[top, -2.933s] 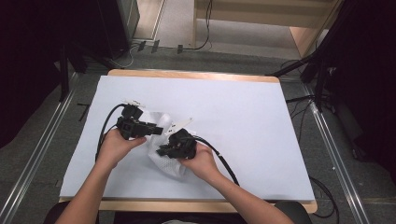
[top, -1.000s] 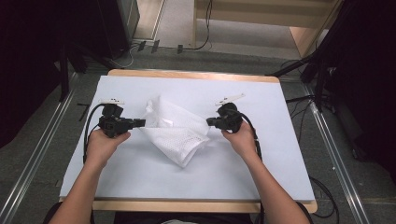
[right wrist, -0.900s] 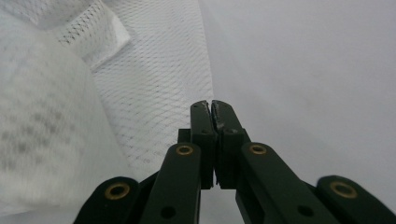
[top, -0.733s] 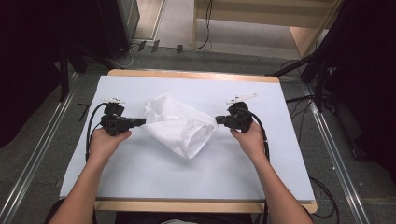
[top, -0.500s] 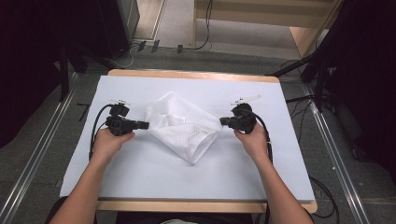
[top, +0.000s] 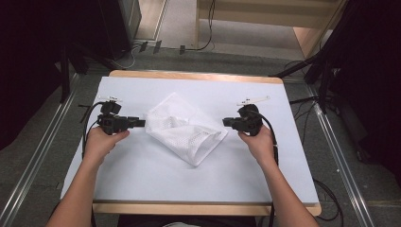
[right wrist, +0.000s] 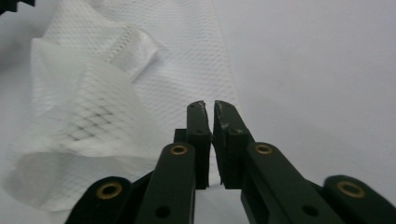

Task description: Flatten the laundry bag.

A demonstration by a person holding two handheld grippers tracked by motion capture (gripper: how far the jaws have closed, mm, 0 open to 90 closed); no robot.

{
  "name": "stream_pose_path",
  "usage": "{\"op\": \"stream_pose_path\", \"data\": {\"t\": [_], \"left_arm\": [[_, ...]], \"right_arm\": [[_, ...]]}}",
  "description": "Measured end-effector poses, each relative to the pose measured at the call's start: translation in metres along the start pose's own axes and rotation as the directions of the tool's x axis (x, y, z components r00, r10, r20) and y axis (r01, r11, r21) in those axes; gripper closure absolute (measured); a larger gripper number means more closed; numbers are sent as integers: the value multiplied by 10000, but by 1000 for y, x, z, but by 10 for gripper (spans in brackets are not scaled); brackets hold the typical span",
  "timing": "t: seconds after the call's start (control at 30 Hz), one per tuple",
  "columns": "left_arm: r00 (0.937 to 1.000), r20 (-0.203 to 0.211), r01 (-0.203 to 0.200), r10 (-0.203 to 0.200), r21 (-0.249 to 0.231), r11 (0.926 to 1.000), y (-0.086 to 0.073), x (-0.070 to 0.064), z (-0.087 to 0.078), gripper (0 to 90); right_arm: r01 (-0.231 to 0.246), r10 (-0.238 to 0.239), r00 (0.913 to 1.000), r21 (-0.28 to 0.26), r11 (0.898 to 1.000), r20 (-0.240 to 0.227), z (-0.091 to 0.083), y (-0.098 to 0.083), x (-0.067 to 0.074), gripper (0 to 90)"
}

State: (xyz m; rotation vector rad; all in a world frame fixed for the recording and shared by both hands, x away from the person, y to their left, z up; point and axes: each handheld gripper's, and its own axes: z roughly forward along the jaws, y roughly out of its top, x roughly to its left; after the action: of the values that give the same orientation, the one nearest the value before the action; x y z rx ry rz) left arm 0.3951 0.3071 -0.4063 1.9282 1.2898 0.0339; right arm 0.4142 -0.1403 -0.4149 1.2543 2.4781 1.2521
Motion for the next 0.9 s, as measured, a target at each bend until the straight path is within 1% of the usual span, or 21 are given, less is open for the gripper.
{"op": "stream_pose_path", "data": {"t": [0.1,0.2,0.27,0.33,0.37,0.47,0.53,0.57,0.7,0.8,0.9], "left_arm": [[9999,-61,-84,84,6,10000,0,-1,0,541],[9999,-51,-127,127,-26,9999,0,-3,0,523],[9999,-16,-161,161,19,9999,1,-4,1,518],[9998,-10,-208,208,36,9998,1,-5,2,511],[9997,-22,-260,261,40,9997,2,-6,2,507],[9995,-32,-325,325,49,9995,2,-8,3,504],[9993,-53,-363,364,44,9993,2,-9,2,503],[9993,-54,-361,361,31,9993,3,-10,2,503],[9993,-18,-370,370,-37,9993,3,-10,0,504],[9992,-33,-400,400,-19,9992,4,-11,0,504],[9992,-24,-398,398,-13,9992,3,-12,-1,504]], "right_arm": [[157,-153,9998,341,9993,-114,7,0,4,900],[116,-107,9999,624,9980,-133,14,-3,2,900],[29,-7,9995,681,9977,-322,20,-6,-1,900],[-136,191,9973,765,9970,-712,25,-7,-2,900],[-194,270,9953,821,9964,-935,27,-7,1,900],[-39,166,9893,878,9961,-1447,32,-6,14,900],[230,-71,9866,956,9952,-1628,35,-7,24,900],[292,-98,9847,1088,9936,-1740,35,-8,29,900],[620,-376,9758,1077,9923,-2155,35,-13,49,900],[839,-557,9673,1050,9909,-2473,37,-12,64,900],[1071,-719,9544,1076,9884,-2898,41,-12,79,900]]}}
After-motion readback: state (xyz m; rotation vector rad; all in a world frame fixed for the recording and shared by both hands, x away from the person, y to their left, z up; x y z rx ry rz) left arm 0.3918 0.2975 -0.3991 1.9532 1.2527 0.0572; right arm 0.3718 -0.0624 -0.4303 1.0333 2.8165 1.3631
